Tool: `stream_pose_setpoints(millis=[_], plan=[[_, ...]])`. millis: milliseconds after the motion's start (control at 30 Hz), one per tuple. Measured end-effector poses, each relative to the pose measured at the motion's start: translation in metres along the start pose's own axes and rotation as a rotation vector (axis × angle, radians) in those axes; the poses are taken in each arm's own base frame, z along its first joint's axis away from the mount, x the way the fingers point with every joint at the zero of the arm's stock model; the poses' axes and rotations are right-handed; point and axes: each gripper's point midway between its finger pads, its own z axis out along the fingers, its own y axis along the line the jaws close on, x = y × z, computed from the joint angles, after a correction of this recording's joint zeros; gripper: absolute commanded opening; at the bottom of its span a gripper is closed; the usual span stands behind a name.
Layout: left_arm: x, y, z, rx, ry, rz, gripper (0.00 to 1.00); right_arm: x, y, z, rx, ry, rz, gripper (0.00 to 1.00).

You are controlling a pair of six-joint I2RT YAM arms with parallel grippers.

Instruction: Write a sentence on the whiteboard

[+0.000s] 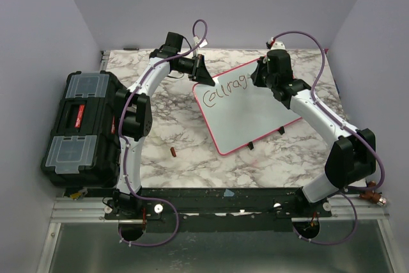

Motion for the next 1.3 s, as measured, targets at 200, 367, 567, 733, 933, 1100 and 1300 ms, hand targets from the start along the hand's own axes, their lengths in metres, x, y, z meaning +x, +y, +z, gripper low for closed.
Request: stream_pose_setpoints(millis=[200,367,567,733,933,1100,1300], plan=[[0.000,0.000,0.000,-0.001,0.000,0.000,0.00,0.001,0.004,0.001,-0.023,0.001,0.005,0.01],[0.000,0.001,0.000,-0.004,0.000,-0.003,0.00,0.005,0.005,0.002,-0.035,0.001,0.006,0.01],[0.001,0.002,-0.001,-0.005,0.000,-0.008,0.00,0.010,0.005,0.000,-0.045,0.004,0.009,0.01],[0.000,0.001,-0.001,-0.005,-0.001,-0.009,0.00,0.013,0.005,-0.001,-0.048,0.008,0.008,0.01],[0.000,0.002,-0.001,-0.005,-0.001,-0.009,0.00,0.019,0.002,-0.005,-0.044,0.017,0.007,0.01],[0.000,0.002,0.000,-0.004,-0.001,-0.009,0.00,0.024,0.000,-0.008,-0.040,0.024,0.004,0.01],[0.000,0.002,0.000,-0.004,-0.002,-0.007,0.00,0.025,-0.004,-0.009,-0.022,0.022,0.002,0.01]])
